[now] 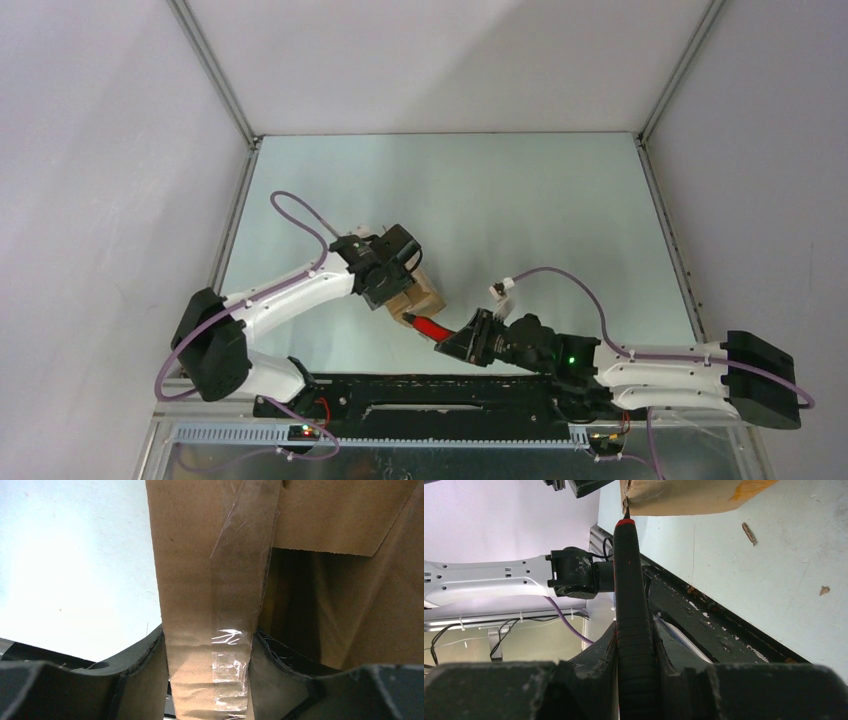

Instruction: Unpack the express box

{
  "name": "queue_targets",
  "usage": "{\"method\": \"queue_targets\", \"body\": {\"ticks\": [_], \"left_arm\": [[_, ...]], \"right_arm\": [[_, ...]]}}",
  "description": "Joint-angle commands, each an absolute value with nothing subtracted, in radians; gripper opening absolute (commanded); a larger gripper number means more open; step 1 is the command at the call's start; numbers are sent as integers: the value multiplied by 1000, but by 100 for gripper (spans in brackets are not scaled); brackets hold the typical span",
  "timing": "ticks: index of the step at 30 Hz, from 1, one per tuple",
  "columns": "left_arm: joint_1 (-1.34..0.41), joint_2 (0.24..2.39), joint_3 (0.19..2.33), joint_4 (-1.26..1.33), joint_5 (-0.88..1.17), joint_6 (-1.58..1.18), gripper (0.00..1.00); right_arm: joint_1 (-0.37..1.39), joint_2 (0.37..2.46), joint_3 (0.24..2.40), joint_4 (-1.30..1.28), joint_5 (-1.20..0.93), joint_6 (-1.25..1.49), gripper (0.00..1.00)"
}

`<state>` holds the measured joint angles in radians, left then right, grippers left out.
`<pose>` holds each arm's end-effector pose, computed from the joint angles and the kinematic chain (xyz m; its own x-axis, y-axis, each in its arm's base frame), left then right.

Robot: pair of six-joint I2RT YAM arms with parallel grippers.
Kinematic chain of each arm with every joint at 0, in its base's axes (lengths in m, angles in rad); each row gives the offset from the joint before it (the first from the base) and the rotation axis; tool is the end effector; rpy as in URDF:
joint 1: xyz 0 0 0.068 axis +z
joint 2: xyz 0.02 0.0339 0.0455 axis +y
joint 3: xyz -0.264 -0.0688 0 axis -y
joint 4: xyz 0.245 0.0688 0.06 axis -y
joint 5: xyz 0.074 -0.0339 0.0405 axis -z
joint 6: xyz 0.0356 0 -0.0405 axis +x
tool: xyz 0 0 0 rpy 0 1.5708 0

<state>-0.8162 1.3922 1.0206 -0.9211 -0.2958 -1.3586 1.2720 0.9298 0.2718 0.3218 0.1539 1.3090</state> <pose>0.1807 -0.1771 0.2363 -0.7664 -0.5500 -0.3318 -0.5087 0.8351 -0.2093 0.0628 0.1855 0.1867 -0.8962 0.3330 -0.2932 -0.1396 0.4156 0.8988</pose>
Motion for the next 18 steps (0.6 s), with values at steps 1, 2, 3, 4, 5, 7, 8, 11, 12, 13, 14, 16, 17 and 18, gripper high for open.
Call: {"method": "queue_targets", "body": {"ticks": [1, 2, 3, 4, 5, 7, 8, 11, 12, 13, 14, 16, 17, 18], "left_arm": [[-899, 1344, 1067, -1167, -184, -1415, 0], [-898, 1340, 1068, -1177, -196, -1419, 0], [-898, 1337, 1068, -1189, -206, -1425, 0], [-898, 1332, 1064, -1193, -212, -1429, 0], [-898, 1327, 1059, -1200, -220, -1435, 0], [-899, 1322, 1051, -1210, -236, -1441, 0], [-898, 1322, 1054, -1220, -250, -1442, 0], [-896, 1326, 1075, -1259, -296, -1444, 0], [-897, 1328, 1080, -1267, -305, -1445, 0], [-896, 1331, 1085, -1274, -313, -1447, 0], [-896, 1332, 1087, -1280, -315, -1449, 0], [-896, 1334, 1084, -1278, -311, -1454, 0], [-895, 1335, 1086, -1278, -313, -1459, 0], [-893, 1338, 1087, -1277, -310, -1464, 0]], "right_arm": [[1228, 951, 320, 222, 498, 1322, 0], [1227, 944, 319, 204, 501, 1328, 0], [1224, 937, 318, 192, 502, 1329, 0], [1217, 932, 315, 183, 497, 1328, 0], [1209, 926, 308, 179, 487, 1334, 0], [1183, 914, 288, 190, 452, 1339, 0], [1168, 910, 283, 190, 431, 1345, 0], [1122, 897, 279, 171, 382, 1343, 0], [1102, 893, 280, 163, 358, 1342, 0], [1080, 888, 280, 157, 339, 1341, 0], [1057, 883, 280, 153, 324, 1339, 0], [1031, 881, 284, 148, 300, 1329, 0], [1027, 884, 288, 147, 295, 1328, 0], [1027, 887, 290, 153, 294, 1328, 0]]}}
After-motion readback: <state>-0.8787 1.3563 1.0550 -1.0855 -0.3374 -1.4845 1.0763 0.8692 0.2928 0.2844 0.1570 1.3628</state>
